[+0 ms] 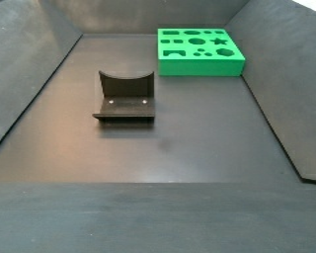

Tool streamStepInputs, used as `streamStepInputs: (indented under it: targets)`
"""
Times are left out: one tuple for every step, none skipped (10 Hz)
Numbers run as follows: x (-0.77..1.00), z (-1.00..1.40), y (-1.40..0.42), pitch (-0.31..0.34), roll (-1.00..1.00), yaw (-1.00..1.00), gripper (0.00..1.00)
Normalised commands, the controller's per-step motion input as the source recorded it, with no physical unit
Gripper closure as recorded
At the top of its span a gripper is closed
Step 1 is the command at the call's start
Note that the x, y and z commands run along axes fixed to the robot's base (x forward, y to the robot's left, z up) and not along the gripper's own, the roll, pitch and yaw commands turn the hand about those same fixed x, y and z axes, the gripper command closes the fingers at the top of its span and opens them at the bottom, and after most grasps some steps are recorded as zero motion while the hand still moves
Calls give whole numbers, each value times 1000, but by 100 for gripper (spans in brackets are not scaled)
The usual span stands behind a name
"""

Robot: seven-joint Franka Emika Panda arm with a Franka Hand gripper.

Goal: Insert the rectangle object.

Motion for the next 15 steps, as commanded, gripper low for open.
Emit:
streamStepInputs:
  targets:
    - [26, 0, -54, 1, 36, 0, 100]
    - [326, 0, -291, 0, -57, -600, 100]
    - [0, -137, -274, 0, 0, -909, 100]
    - [0, -149, -274, 0, 0, -917, 100]
    - [0, -166, -271, 0, 0, -920, 100]
    - [0, -186, -269, 0, 0, -923, 100]
    - [6, -260, -237, 0, 30, -917, 100]
    - [14, -277, -194, -3, 70, -923, 100]
    - [23, -291, -191, -11, 70, -920, 100]
    - [29, -303, -189, -19, 74, -920, 100]
    - [34, -306, -186, -19, 77, -920, 100]
    - [37, -311, -183, -23, 76, -923, 100]
    - [37, -309, -183, -20, 76, -923, 100]
    - [37, -311, -186, -23, 79, -920, 100]
    - [46, -317, -186, -26, 79, -917, 100]
